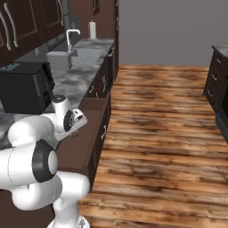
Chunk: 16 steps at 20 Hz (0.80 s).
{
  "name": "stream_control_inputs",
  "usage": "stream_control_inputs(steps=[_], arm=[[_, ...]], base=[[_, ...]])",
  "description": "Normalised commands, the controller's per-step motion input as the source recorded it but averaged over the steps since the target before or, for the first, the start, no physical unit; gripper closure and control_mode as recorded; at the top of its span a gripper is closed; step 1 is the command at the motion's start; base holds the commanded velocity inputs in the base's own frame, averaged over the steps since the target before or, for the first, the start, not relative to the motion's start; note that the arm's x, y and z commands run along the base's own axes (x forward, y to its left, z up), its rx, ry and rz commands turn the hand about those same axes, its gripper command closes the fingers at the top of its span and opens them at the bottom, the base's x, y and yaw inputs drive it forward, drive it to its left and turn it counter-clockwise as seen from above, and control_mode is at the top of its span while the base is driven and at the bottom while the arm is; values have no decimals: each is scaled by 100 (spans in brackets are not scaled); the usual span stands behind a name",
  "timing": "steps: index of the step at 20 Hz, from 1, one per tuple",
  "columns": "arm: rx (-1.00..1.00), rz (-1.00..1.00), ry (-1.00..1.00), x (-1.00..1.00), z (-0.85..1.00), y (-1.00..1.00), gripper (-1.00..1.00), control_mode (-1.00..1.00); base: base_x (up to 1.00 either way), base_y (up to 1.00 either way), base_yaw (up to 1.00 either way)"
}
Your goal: Pick up the metallic utensils from the counter and place them in the open drawer. Make sure not to pick up any wooden utensils.
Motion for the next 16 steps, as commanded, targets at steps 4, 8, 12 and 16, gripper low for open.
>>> stream_control_inputs(steps=[4, 8, 12, 16], arm=[[2, -7, 0, 2, -1, 0, 100, -100], [3, -26, 0, 0, 0, 0, 100, -100], [0, -36, 1, 0, -3, 0, 100, -100], [0, -27, 3, 4, -20, 2, 100, -100]], base=[[0, 0, 0], [0, 0, 0], [0, 0, 0], [0, 0, 0]])
